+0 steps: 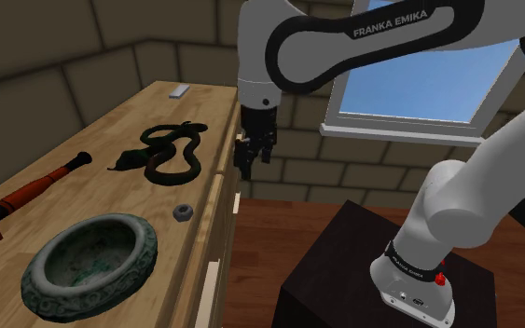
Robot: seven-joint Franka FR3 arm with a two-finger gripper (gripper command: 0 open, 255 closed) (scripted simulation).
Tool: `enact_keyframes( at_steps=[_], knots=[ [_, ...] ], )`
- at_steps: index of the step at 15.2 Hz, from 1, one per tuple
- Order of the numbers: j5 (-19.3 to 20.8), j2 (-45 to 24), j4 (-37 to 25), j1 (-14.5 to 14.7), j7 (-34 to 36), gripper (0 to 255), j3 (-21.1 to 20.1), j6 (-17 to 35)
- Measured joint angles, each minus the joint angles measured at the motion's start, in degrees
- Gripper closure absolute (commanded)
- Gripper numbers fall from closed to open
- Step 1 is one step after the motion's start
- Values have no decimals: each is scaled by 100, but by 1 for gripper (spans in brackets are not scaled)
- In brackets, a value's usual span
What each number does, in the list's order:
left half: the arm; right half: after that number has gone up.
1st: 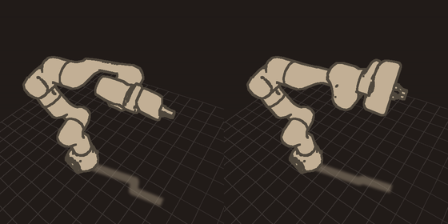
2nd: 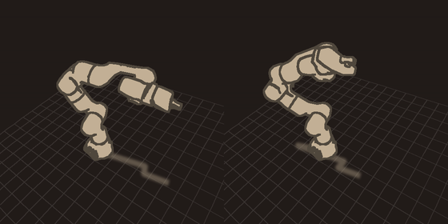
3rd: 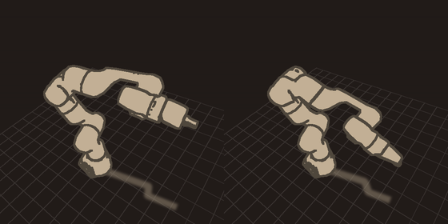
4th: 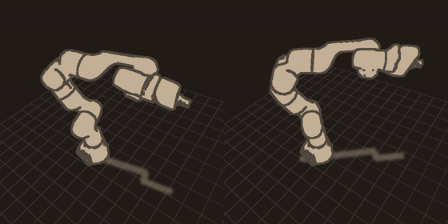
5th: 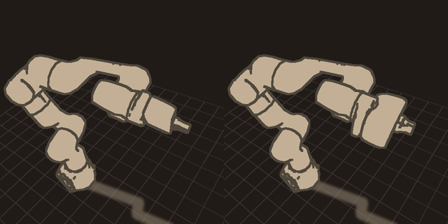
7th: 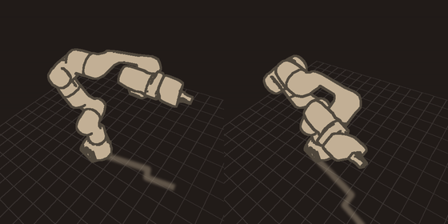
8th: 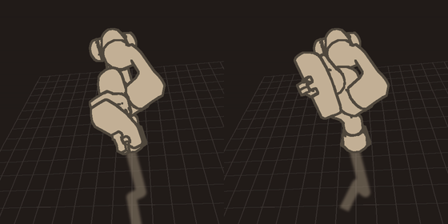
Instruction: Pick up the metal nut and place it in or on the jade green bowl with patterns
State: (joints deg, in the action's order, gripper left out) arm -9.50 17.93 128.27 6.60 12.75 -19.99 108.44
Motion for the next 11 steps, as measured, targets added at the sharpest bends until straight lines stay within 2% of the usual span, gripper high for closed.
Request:
enact_keyframes(
  at_steps=[6,11],
  knots=[
    [476,-1235,-850,117,798,0,-531,499],
    [1136,-2357,-1709,348,1514,0,-795,744]
  ],
)
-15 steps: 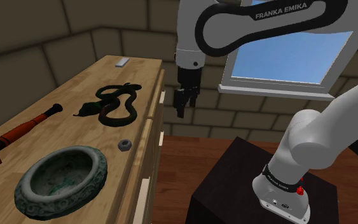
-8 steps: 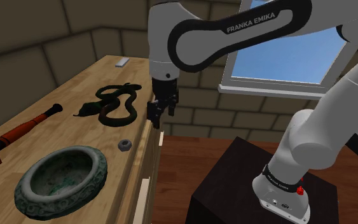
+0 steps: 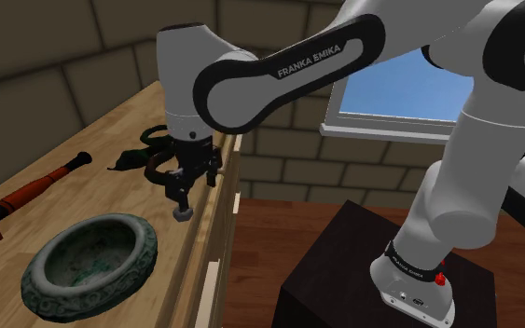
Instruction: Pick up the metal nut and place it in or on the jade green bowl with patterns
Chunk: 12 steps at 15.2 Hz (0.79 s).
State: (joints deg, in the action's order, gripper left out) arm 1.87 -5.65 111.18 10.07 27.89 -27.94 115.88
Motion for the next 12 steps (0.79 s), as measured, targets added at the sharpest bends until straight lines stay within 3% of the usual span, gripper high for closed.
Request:
enact_keyframes(
  at_steps=[4,12],
  knots=[
    [371,-564,-403,201,361,0,-49,127],
    [527,-811,-220,251,472,0,-16,528]
  ],
)
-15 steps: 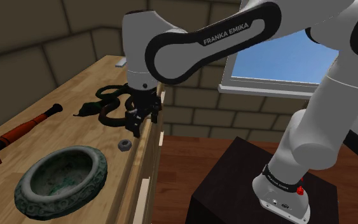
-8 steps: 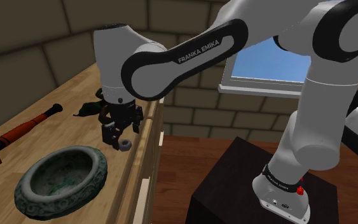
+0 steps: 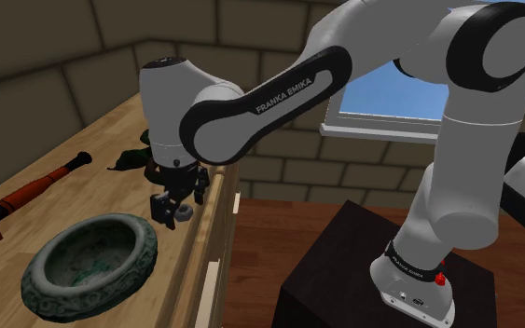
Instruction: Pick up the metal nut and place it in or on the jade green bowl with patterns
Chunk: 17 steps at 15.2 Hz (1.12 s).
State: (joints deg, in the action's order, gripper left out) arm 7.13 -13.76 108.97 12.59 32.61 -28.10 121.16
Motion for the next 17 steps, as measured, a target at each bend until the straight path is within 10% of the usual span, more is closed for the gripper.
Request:
enact_keyframes(
  at_steps=[4,5,17],
  knots=[
    [2,0,17,0,2,0,0,18],
    [2,0,18,0,2,255,0,19],
    [-12,38,-53,-5,-6,255,0,-69]
  ],
)
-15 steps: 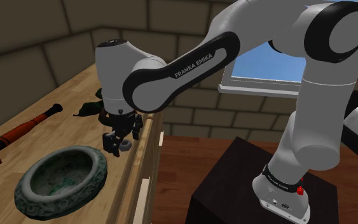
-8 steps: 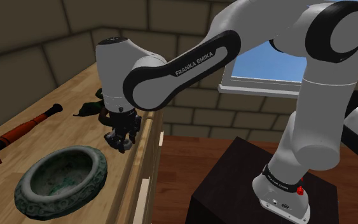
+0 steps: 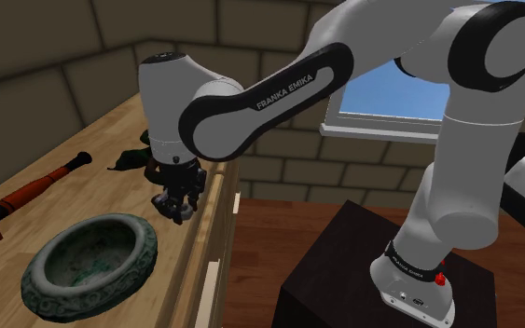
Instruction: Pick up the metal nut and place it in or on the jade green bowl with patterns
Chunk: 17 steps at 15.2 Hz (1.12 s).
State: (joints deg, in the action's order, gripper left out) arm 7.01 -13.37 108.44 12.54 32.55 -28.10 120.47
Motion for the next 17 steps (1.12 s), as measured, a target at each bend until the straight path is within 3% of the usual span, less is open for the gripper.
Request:
enact_keyframes(
  at_steps=[17],
  knots=[
    [-248,376,-833,-43,-166,255,-66,-1172]
  ],
)
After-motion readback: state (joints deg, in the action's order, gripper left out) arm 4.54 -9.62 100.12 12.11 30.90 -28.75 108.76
